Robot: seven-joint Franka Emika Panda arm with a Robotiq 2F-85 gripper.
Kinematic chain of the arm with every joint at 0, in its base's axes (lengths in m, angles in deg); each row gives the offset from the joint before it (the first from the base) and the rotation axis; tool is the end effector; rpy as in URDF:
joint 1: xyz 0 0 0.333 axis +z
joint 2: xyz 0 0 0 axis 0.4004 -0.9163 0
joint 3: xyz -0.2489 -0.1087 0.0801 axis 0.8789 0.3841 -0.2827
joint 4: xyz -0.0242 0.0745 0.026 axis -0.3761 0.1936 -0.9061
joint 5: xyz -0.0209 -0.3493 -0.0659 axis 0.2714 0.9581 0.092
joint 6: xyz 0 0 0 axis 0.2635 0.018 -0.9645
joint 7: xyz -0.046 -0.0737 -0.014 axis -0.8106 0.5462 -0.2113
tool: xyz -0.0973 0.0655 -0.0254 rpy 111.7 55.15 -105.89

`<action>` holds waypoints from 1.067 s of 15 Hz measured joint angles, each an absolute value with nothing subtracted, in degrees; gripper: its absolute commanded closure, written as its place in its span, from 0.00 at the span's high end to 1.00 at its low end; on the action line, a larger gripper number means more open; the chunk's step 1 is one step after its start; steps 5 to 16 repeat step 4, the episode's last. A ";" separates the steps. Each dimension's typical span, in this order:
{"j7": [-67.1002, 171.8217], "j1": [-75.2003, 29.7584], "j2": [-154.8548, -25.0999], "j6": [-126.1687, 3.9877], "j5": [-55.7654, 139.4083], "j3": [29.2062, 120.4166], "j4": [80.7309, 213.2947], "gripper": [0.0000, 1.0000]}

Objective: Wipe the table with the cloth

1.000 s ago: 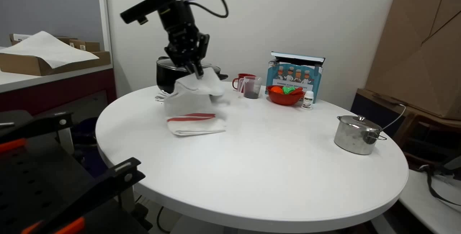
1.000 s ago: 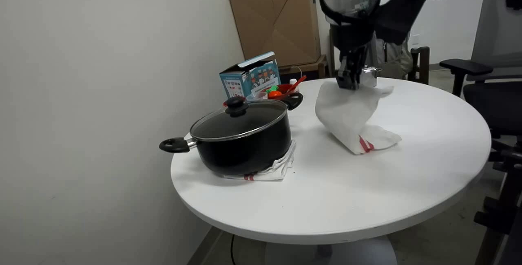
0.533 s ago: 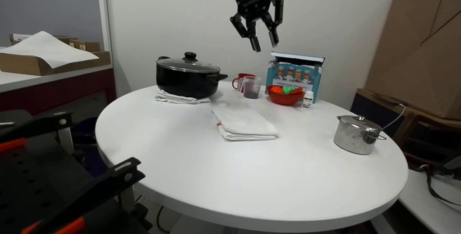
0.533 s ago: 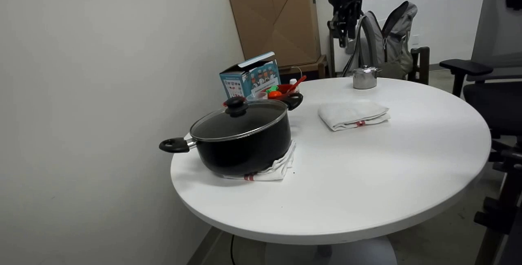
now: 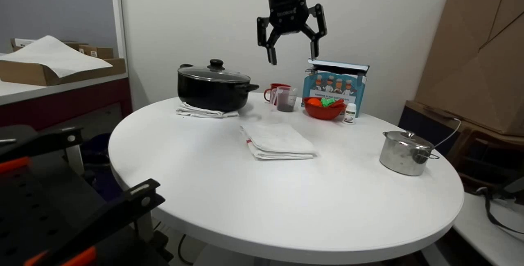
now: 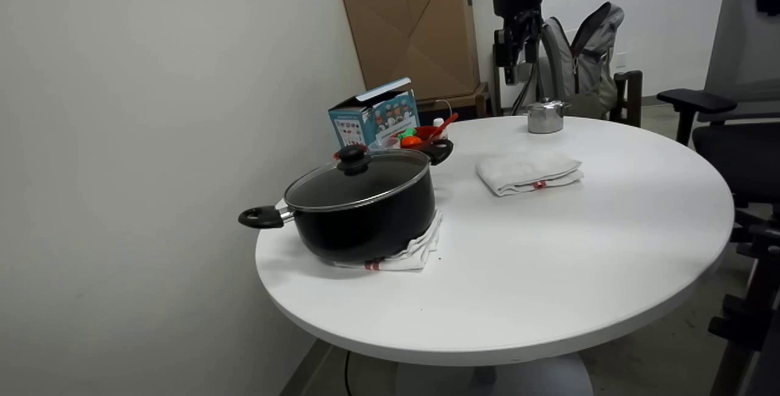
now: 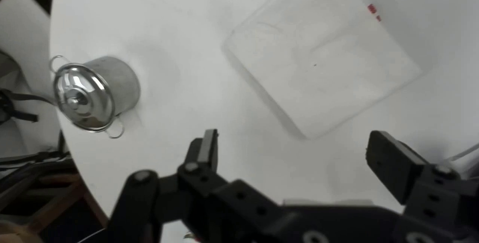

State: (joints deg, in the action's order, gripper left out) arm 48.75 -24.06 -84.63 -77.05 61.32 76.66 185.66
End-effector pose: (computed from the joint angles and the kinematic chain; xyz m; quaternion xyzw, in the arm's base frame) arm 0.5140 -0.0499 0.2656 0.9854 0.1014 0.0650 0.1202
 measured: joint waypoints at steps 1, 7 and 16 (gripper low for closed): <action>44.62 -26.25 -84.49 -76.80 57.13 73.97 186.35 1.00; 43.60 -26.65 -84.50 -76.80 56.39 73.66 186.52 1.00; 43.60 -26.65 -84.50 -76.80 56.39 73.66 186.52 1.00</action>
